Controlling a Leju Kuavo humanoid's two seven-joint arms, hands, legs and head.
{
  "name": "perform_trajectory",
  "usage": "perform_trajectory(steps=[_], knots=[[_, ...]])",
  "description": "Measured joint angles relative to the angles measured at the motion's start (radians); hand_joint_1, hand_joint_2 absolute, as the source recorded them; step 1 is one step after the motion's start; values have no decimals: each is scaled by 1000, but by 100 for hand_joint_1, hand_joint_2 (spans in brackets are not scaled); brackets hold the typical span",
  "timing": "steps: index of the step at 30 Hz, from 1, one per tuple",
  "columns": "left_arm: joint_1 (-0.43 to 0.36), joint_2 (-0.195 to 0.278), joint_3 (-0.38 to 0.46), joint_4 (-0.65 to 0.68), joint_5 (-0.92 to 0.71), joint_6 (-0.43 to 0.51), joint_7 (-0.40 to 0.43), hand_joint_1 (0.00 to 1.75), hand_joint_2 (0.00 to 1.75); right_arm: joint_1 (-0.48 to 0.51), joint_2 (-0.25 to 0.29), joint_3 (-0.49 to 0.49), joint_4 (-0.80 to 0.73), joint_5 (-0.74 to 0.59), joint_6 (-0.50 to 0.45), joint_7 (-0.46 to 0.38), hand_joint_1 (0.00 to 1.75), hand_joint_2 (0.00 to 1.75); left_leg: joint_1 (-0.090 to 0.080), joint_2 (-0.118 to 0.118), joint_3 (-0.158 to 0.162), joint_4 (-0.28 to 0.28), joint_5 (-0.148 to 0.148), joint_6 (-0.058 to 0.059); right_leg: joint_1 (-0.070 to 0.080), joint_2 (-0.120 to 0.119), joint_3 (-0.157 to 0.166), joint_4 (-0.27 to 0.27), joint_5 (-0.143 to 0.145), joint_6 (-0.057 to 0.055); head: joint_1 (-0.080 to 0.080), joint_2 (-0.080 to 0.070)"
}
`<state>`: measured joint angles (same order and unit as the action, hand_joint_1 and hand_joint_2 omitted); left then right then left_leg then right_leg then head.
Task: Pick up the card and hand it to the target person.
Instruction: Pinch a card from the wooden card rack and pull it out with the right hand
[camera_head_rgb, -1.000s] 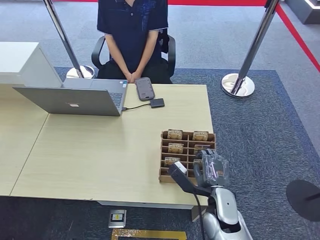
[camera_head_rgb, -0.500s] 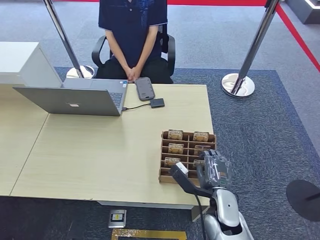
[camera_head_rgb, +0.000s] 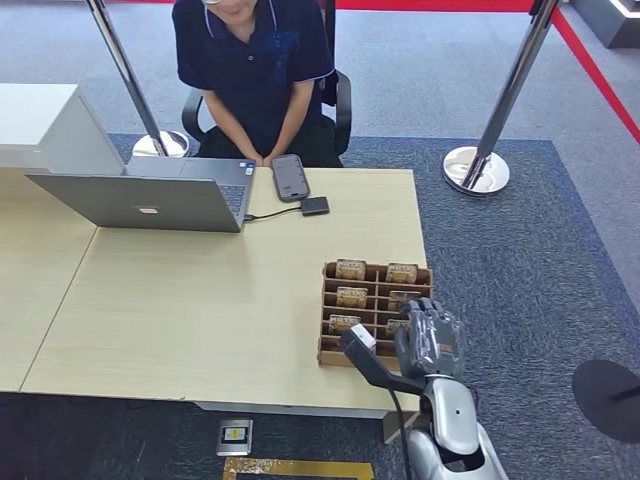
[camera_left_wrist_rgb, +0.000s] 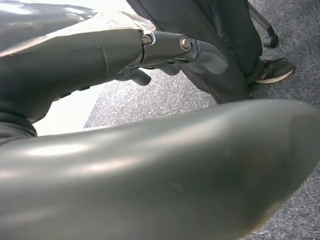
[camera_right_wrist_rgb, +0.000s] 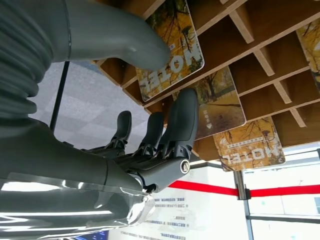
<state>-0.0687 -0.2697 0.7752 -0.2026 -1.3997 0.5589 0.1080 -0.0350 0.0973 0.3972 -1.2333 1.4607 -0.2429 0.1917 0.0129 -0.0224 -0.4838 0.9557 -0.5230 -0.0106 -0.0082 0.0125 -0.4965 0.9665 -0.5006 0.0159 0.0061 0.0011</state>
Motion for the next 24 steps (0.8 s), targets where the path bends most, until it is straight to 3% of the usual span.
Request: perform_trajectory(steps=[17, 24], knots=[[0, 0, 0, 0, -3, 0, -6, 0, 0, 20, 0, 18, -14, -8, 10, -4, 93, 175, 0, 0, 0, 0, 0, 0, 0, 0, 0, 0, 0, 0, 0, 0], [0, 0, 0, 0, -5, 0, -6, 0, 0, 29, -1, 18, -20, -8, 13, -4, 129, 175, 0, 0, 0, 0, 0, 0, 0, 0, 0, 0, 0, 0, 0, 0]])
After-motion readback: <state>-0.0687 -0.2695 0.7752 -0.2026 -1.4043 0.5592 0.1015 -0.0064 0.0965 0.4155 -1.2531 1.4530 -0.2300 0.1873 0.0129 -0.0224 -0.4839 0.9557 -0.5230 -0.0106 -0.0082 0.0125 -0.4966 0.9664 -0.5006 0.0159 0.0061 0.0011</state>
